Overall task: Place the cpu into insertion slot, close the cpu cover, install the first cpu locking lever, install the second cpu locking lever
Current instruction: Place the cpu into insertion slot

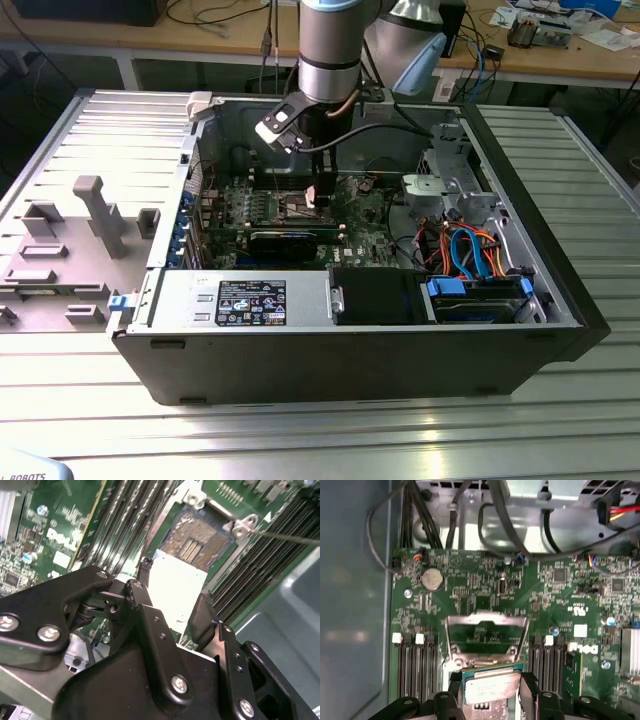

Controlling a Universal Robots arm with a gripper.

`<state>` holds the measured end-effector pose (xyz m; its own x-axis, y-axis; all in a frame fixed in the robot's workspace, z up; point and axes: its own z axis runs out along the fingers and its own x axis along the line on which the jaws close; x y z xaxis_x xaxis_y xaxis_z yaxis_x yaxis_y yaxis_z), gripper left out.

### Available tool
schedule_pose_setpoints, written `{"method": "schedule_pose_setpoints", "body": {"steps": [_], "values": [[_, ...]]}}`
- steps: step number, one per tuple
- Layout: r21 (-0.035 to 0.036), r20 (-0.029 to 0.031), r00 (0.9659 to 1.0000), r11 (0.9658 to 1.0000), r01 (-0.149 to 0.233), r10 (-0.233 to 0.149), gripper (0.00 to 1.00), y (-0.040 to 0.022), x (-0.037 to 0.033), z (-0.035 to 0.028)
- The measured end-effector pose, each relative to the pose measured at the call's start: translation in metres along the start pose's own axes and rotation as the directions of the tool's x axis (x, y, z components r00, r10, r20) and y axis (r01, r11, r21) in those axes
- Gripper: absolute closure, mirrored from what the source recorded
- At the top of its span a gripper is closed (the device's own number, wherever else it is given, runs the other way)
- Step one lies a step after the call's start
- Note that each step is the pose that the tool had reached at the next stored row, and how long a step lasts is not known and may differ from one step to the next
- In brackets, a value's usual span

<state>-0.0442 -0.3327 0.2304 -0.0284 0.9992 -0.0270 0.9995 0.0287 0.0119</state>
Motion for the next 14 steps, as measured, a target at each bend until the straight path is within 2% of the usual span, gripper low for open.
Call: {"method": "schedule_pose_setpoints", "body": {"steps": [5, 7, 10, 12, 14], "values": [[0.0003, 0.0003, 0.9999, 0.9999, -0.011, 0.011, 0.45, -0.0130, 0.0043, 0.0052], [0.0004, 0.0010, 0.9999, 0.9999, -0.017, 0.017, 0.45, -0.0213, 0.0063, 0.0101], [0.0004, 0.0024, 0.9997, 0.9997, -0.025, 0.025, 0.45, -0.0303, 0.0073, 0.0111], [-0.0001, 0.0034, 0.9995, 0.9995, -0.031, 0.031, 0.45, -0.0324, 0.0074, 0.0112], [0.0001, 0.0071, 0.9992, 0.9992, -0.040, 0.040, 0.45, -0.0326, 0.0074, 0.0117]]}}
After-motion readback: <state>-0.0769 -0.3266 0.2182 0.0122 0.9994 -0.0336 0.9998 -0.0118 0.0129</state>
